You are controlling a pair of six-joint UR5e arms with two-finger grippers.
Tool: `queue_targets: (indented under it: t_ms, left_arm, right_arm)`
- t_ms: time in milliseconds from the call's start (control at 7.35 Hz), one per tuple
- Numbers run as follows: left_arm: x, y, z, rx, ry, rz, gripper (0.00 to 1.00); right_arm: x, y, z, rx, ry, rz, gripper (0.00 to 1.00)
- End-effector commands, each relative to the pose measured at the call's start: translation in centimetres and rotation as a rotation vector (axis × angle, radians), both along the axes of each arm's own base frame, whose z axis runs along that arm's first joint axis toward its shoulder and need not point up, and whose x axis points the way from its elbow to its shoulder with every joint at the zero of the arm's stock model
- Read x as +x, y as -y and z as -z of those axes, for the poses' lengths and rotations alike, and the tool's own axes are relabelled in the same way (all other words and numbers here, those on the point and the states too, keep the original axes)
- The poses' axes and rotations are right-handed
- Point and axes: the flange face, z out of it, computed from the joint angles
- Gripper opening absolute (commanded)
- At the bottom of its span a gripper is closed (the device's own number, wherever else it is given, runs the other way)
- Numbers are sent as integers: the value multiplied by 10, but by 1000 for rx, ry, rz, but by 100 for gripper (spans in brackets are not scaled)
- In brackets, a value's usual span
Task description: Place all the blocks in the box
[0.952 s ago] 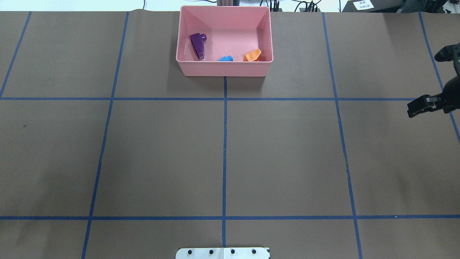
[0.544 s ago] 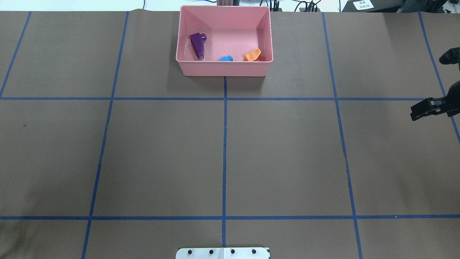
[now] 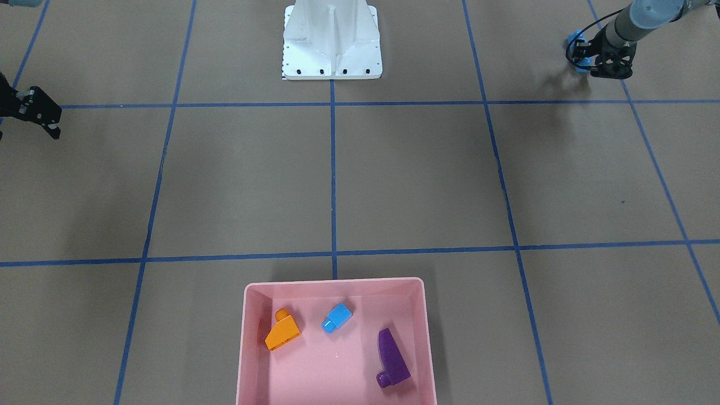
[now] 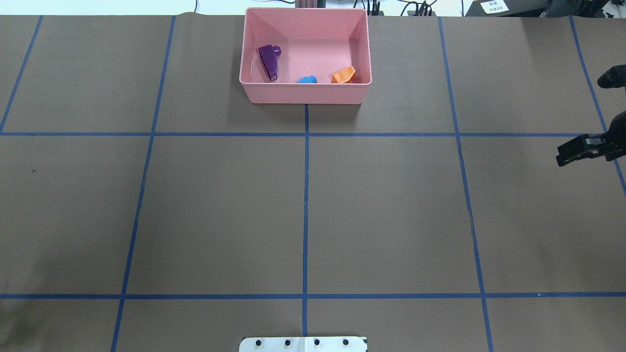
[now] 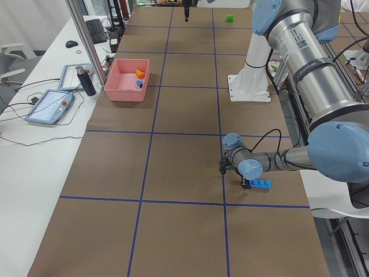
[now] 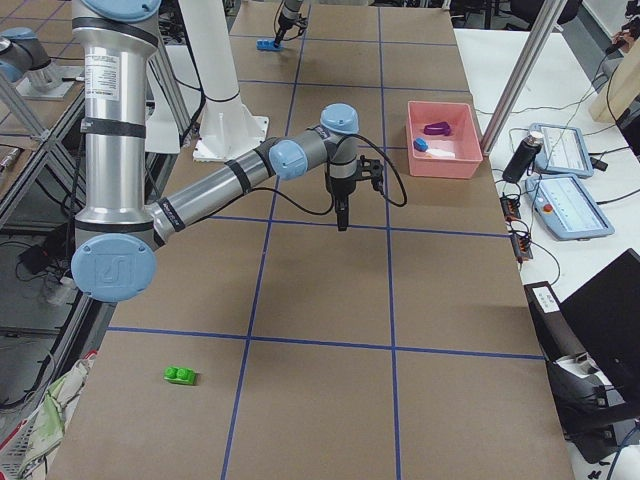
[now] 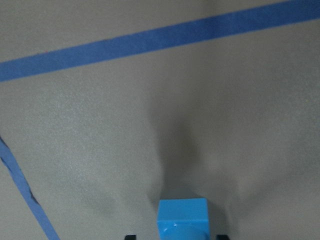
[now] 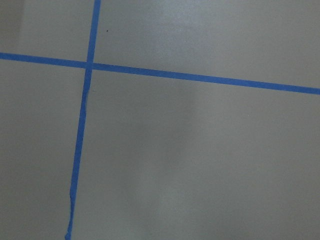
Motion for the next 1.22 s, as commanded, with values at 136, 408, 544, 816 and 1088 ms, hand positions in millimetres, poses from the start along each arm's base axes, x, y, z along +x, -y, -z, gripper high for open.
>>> queue_targets:
  t_ms: [136, 408, 544, 816, 1088]
  left_arm:
    - [5, -3, -5, -4, 3, -17, 60]
    - [5, -4, -9, -8, 10, -24, 54]
    - [8, -4, -9, -9, 9, -24, 44]
    - [9, -5, -9, -10, 9, -29, 0]
    - [12, -4, 29, -17, -64, -32, 0]
  right_arm:
    - [-1, 0, 1, 0, 2, 1, 100]
    - [-1, 0, 2, 1, 4, 0, 100]
    - [-1, 1, 4, 2, 6, -1, 100]
    - [-1, 0, 8, -2, 12, -12, 100]
    - [-2, 1, 10, 2, 13, -12, 100]
